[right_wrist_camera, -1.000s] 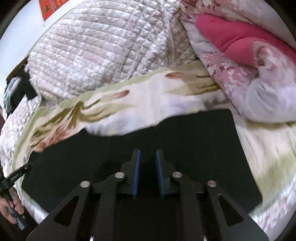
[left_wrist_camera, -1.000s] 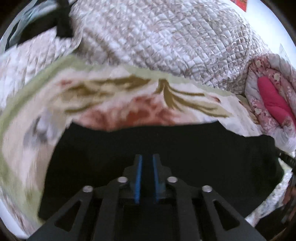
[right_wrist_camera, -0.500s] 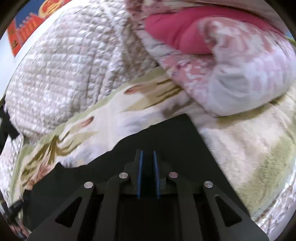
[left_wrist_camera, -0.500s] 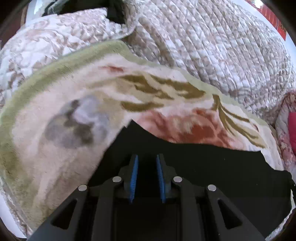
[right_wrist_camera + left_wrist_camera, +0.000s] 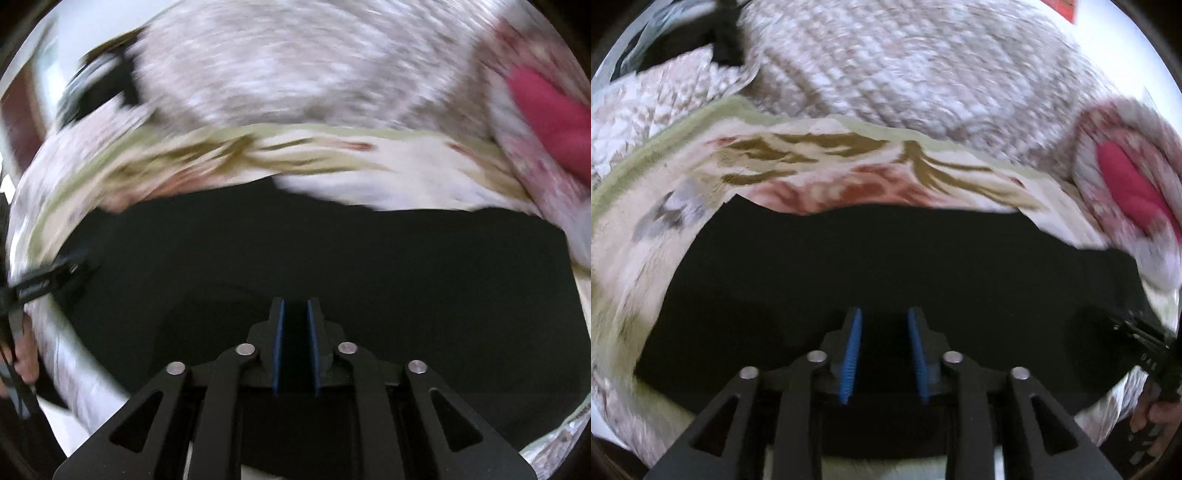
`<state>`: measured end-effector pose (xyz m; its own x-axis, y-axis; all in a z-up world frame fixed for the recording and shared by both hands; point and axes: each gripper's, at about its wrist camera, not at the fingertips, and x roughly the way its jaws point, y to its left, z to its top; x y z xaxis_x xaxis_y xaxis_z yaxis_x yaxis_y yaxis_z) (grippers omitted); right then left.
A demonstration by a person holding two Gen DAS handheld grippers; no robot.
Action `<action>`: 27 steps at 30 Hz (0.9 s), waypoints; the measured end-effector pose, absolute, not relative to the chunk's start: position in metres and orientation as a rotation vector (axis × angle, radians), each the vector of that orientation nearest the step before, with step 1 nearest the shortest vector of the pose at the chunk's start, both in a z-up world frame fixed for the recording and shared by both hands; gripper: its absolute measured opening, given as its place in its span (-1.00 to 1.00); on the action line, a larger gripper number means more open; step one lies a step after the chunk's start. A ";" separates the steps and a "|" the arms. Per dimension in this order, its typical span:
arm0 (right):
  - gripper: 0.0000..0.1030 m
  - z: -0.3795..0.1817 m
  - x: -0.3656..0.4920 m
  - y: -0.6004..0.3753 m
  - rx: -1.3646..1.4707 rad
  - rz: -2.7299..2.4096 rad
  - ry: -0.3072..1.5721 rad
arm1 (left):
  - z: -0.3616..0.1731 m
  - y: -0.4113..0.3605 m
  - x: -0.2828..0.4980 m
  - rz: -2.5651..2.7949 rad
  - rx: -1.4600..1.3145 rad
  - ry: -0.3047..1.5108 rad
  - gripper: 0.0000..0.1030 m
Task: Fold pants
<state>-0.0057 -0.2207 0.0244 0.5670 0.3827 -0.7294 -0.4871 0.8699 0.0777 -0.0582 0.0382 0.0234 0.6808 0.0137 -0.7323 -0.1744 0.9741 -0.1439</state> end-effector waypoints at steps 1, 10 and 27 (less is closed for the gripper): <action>-0.38 0.022 -0.014 -0.213 -0.166 0.538 0.817 | 0.022 0.033 -0.065 0.110 -0.191 0.817 -0.38; 0.00 0.025 -0.026 -0.204 -0.200 0.522 0.815 | 0.025 0.033 -0.079 0.124 -0.218 0.830 -0.38; -0.03 0.031 -0.015 -0.217 -0.093 0.472 0.807 | 0.025 0.062 -0.069 0.253 -0.236 0.812 -0.37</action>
